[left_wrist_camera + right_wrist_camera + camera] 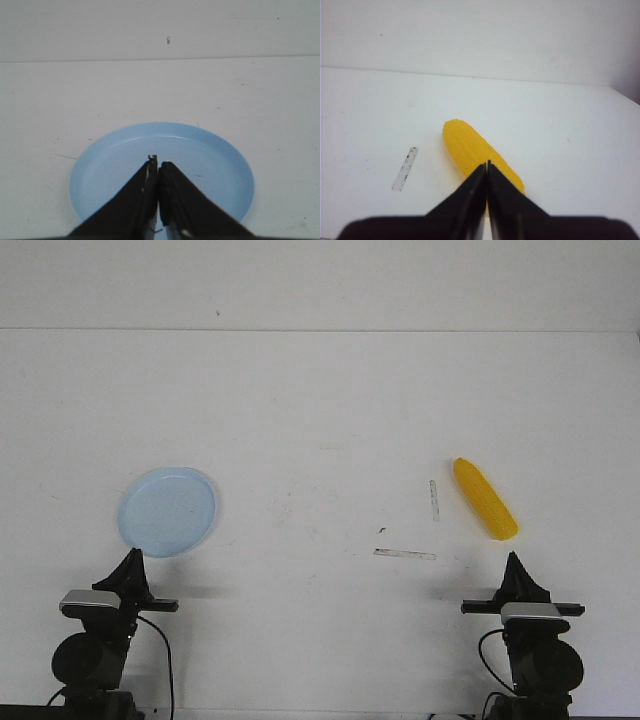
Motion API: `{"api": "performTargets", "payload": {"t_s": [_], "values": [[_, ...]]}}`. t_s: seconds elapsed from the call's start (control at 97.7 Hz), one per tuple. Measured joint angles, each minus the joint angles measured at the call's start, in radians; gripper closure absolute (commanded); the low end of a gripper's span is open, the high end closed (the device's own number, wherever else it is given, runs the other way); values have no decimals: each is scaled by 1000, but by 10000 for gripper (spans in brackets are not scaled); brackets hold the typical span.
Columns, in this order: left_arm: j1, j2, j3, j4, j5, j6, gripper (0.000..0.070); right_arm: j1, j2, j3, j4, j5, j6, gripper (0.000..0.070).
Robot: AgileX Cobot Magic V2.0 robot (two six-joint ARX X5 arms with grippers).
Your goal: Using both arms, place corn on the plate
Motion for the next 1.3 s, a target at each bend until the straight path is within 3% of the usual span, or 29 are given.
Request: {"api": "performTargets", "payload": {"t_s": [0.461, 0.635, 1.065, 1.301], "values": [[0, 0, 0, 0, -2, 0, 700, 0, 0, 0, 0, 0, 0, 691], [0, 0, 0, 0, -79, 0, 700, 0, 0, 0, 0, 0, 0, 691], [0, 0, 0, 13, -60, -12, 700, 0, 0, 0, 0, 0, 0, 691], [0, 0, 0, 140, -60, -27, 700, 0, 0, 0, 0, 0, 0, 691]]}}
